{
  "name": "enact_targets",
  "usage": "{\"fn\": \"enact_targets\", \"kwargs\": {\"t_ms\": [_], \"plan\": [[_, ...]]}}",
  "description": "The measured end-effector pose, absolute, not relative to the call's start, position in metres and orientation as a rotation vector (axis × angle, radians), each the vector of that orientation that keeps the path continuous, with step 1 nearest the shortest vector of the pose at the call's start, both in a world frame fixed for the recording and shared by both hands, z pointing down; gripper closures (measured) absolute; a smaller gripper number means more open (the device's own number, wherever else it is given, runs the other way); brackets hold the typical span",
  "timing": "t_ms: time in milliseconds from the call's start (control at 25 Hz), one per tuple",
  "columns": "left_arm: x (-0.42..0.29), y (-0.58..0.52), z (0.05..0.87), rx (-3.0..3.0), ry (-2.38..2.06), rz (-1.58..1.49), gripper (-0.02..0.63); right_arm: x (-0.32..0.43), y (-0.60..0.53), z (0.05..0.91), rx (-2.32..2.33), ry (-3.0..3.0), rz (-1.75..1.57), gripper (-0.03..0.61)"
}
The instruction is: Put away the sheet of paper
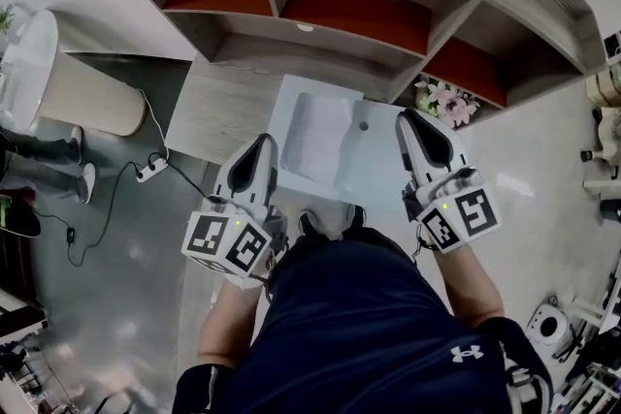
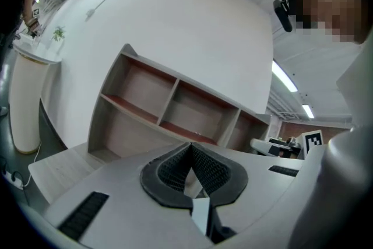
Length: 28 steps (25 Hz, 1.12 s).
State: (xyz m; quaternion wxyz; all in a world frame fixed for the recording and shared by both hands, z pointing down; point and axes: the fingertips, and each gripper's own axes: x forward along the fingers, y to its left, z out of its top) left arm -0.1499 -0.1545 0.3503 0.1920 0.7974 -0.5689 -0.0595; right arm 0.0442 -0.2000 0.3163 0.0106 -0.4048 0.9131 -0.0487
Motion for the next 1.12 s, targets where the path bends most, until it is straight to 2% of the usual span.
{"fn": "enact_targets", "kwargs": {"t_ms": [160, 320, 600, 1120], "plan": [[-0.139, -0.158, 0.32, 2.325, -1.66, -0.174, 0.598, 0.038, -0.182, 0.279, -1.215, 2.856, 0.124, 0.546], [-0.136, -0.153, 0.296, 2.427, -1.793, -0.105, 0.598, 0.033, -0.175, 0.265, -1.17, 2.849, 0.251, 0.552], [-0.147, -0.146, 0.278, 2.498, -1.998, 0.029, 0.598, 0.031, -0.182, 0.271, -1.136, 2.858, 0.217, 0.552], [-0.166, -0.144, 0.272, 2.542, -2.1, 0.01, 0.598, 0.028, -0.188, 0.278, -1.133, 2.855, 0.177, 0.552]]}}
